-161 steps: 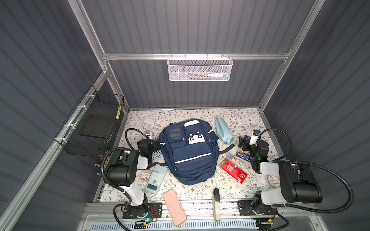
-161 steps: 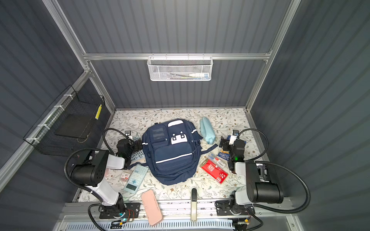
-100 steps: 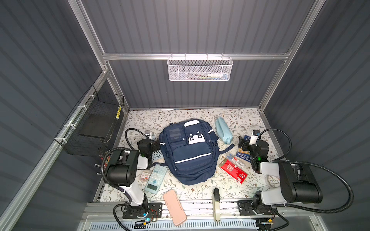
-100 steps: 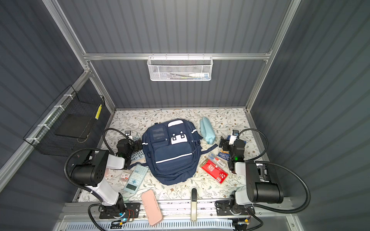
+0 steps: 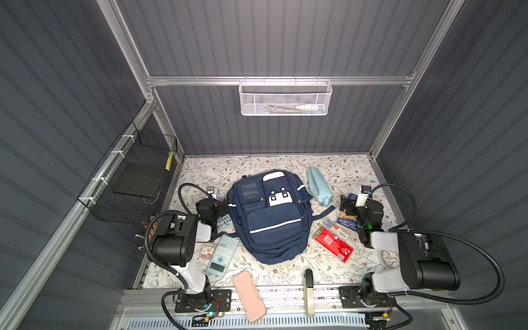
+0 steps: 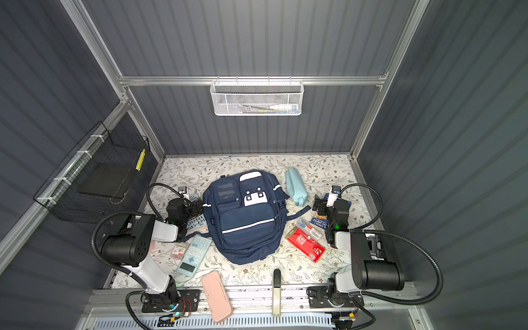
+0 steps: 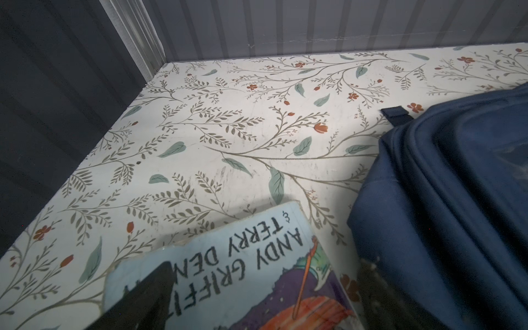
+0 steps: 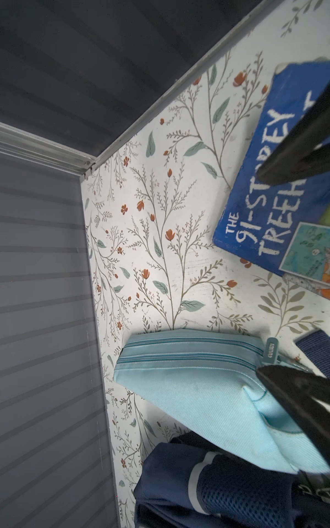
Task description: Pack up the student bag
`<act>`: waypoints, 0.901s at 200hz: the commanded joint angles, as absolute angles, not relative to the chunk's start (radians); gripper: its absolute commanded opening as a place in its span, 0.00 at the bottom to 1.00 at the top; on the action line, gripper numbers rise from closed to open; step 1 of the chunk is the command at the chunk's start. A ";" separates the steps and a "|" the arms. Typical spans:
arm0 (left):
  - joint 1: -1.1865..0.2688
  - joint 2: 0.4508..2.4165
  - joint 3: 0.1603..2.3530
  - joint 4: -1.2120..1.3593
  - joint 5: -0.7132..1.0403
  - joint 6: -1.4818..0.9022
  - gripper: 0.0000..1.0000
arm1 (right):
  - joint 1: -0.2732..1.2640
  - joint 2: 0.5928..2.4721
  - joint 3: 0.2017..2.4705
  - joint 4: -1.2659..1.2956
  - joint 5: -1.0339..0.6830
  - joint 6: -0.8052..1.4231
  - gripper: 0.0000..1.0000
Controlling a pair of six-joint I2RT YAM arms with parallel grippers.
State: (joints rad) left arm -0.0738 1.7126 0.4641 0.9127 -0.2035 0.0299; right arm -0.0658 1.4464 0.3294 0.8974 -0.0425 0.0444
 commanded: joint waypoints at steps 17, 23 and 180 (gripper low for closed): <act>-0.074 1.717 0.473 0.919 -0.192 0.019 1.00 | -0.068 1.443 0.342 0.913 -0.050 0.040 0.99; -0.074 1.718 0.472 0.919 -0.199 0.018 1.00 | -0.068 1.443 0.342 0.912 -0.050 0.039 0.99; -0.116 1.322 0.783 0.033 0.242 -0.619 1.00 | -0.009 0.975 0.714 -0.087 -0.407 0.501 0.99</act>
State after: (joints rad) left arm -0.0772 1.2797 0.7750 0.2642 0.0566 -0.4011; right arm -0.0639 0.9428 0.6426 0.1070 -0.2268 0.3847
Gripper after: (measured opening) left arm 0.998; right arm 0.989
